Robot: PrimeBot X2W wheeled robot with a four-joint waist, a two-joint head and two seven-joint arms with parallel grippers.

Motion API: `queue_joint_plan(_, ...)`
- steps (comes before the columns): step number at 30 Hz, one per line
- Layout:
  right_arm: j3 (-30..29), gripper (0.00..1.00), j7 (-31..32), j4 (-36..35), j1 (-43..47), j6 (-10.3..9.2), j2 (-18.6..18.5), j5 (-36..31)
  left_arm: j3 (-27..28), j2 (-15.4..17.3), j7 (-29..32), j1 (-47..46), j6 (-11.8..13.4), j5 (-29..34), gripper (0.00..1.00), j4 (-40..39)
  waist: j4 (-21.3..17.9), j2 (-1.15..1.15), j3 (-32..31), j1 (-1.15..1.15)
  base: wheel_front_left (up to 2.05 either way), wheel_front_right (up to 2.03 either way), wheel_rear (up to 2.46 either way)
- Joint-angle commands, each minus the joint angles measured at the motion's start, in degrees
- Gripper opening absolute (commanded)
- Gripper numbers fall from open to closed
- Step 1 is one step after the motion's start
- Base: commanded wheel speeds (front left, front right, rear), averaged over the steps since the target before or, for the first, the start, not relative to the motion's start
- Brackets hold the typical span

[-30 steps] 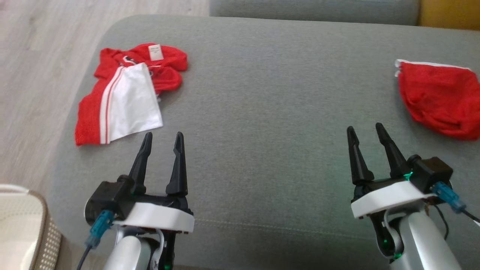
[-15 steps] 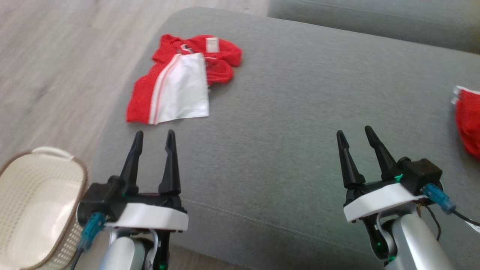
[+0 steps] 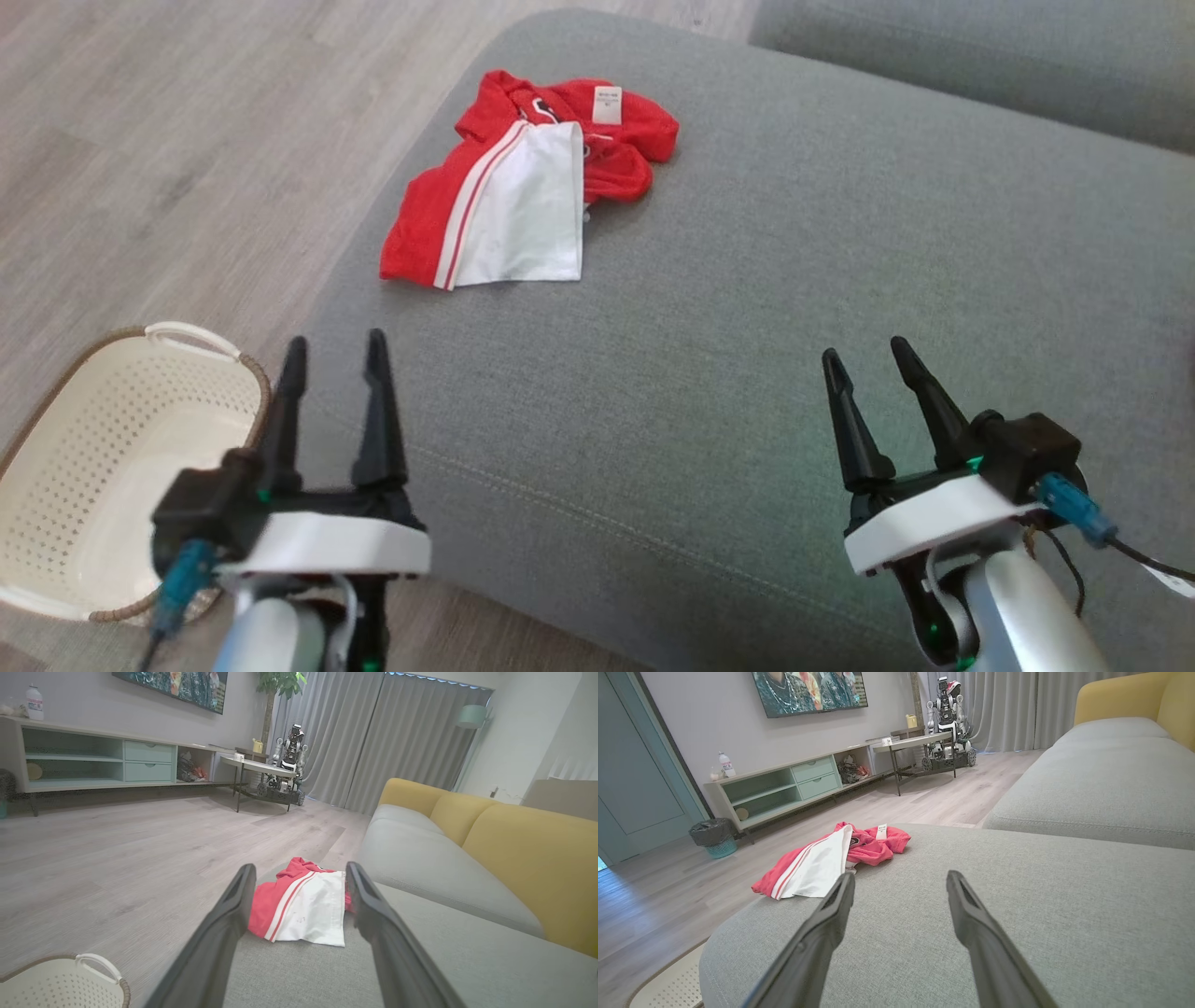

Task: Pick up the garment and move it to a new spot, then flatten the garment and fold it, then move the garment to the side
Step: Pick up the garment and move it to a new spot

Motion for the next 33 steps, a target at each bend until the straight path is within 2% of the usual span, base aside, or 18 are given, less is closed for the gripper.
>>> queue_joint_plan(1, 1.44, 1.00, -0.37, -2.03, -1.69, -0.01, 0.19, -0.11, 3.00, 0.12, -0.29, -2.63, -0.61, -0.36, 1.00, -2.27, -0.64, 0.00, 0.99, 0.00, 0.00, 0.00, 0.00)
queue_joint_plan(4, 1.37, 1.00, -0.37, -2.25, -2.16, -0.01, -0.35, -0.20, 4.21, 0.12, -0.29, -3.83, -1.94, -0.09, 1.00, -1.80, -1.37, 0.00, 2.23, 0.00, 0.00, 0.00, 0.00)
queue_joint_plan(8, 1.26, 1.00, -0.37, -3.00, -3.42, -0.01, -1.87, -0.70, 7.33, 0.14, -0.29, -8.27, -6.19, 0.39, 1.00, 1.61, -3.20, 0.00, 5.77, 0.00, 0.00, 0.00, 0.00)
queue_joint_plan(10, 1.16, 1.00, -0.14, -4.03, -4.61, -0.01, -3.37, -1.23, 8.68, 1.37, -0.29, -13.26, -9.34, 0.25, 1.00, 8.04, -4.62, 0.00, 8.78, 0.00, 0.00, 0.00, 0.00)
queue_joint_plan(14, 0.86, 1.00, 0.91, -6.78, -6.60, -0.01, -5.22, -2.24, 9.28, 4.04, 2.86, -22.54, -12.17, -2.41, 1.00, 17.73, -6.96, 0.00, 13.26, 0.00, 0.00, 0.00, 0.00)
queue_joint_plan(20, 0.21, 1.00, 2.77, -12.25, -8.65, -0.01, -6.73, -3.54, 8.11, 8.87, 9.81, -35.63, -14.27, -5.20, 1.00, 29.81, -10.54, 0.00, 18.67, 0.00, 0.00, 0.00, 0.00)
queue_joint_plan(27, -0.41, 1.00, 4.48, -17.56, -9.82, -0.01, -7.19, -4.04, 6.07, 13.20, 14.86, -47.32, -14.88, -8.29, 1.00, 45.68, -14.48, 0.00, 22.24, 0.00, 0.00, 0.00, 0.00)
queue_joint_plan(33, -0.72, 1.00, 4.84, -19.20, -10.06, -0.01, -7.38, -4.19, 4.76, 14.19, 15.64, -52.76, -14.94, -9.66, 1.00, 55.00, -15.85, 0.00, 23.93, 0.00, 0.00, 0.00, 0.00)
